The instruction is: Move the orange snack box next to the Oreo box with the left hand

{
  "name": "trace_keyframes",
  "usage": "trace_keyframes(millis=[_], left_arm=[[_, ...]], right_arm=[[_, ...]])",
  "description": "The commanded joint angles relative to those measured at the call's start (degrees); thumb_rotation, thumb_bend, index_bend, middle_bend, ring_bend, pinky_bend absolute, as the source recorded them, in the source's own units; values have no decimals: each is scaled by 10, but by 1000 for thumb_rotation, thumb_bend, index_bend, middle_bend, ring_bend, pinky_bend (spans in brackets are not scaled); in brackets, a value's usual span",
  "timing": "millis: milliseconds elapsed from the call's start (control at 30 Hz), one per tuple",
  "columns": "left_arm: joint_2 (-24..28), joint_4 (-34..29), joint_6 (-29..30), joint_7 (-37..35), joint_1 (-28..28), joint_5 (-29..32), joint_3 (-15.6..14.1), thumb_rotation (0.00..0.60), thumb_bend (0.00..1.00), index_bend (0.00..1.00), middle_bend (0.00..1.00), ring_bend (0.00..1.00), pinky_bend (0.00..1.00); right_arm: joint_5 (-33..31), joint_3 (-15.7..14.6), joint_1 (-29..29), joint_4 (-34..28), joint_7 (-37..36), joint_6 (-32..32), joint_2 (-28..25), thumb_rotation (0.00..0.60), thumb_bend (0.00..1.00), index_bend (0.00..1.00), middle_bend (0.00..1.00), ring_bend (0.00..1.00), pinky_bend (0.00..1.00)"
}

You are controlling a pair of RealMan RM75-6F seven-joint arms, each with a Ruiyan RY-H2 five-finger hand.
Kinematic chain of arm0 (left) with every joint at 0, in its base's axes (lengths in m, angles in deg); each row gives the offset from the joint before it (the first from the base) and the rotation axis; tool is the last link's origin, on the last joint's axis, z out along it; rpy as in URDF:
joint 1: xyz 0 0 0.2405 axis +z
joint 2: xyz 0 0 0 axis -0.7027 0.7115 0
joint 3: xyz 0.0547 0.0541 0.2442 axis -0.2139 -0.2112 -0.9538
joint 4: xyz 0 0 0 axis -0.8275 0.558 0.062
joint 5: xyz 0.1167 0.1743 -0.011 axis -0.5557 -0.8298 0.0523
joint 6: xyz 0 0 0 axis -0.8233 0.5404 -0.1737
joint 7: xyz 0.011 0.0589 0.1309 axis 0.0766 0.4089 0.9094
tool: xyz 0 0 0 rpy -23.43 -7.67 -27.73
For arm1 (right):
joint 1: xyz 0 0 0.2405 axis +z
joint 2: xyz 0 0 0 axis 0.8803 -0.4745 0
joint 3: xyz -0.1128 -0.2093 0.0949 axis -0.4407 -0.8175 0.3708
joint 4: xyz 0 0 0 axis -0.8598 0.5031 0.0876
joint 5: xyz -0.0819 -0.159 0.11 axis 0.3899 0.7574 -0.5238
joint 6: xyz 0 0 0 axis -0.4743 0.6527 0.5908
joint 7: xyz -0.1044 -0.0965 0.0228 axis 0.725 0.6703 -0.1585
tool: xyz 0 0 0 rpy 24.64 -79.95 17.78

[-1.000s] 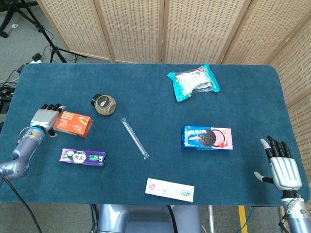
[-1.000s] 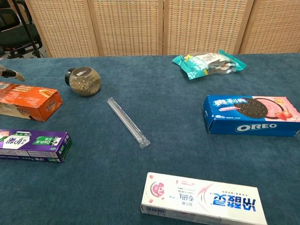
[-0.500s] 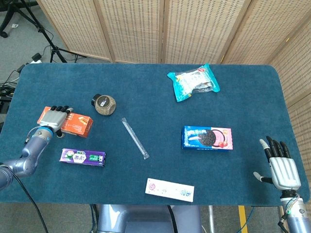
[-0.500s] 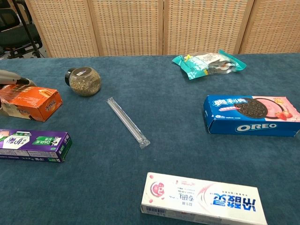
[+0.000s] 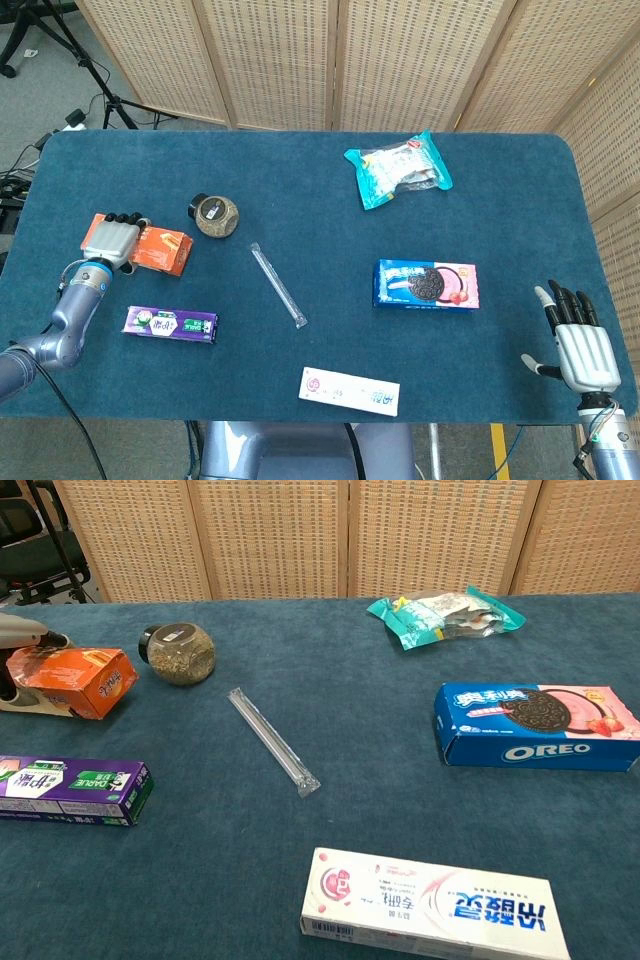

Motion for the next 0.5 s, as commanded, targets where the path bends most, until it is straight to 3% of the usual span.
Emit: trace_keyframes(millis=[33, 300, 500], left_arm=[[14, -23, 18, 1, 1, -13, 8, 600, 536, 481, 196, 189, 181], [63, -123, 50, 16, -7, -23, 27, 600, 531, 483, 196, 191, 185], [105, -223, 59, 42, -30, 11, 48, 600, 521, 483, 203, 246, 246]], right_arm=[[-1, 0, 0, -1, 0, 0, -1, 600, 53, 0, 0, 0, 0], [-1, -1, 0, -4, -8, -1, -5, 600, 53, 0, 0, 0, 0], [2, -1, -1, -5, -16, 0, -8, 600, 53, 0, 0, 0, 0]])
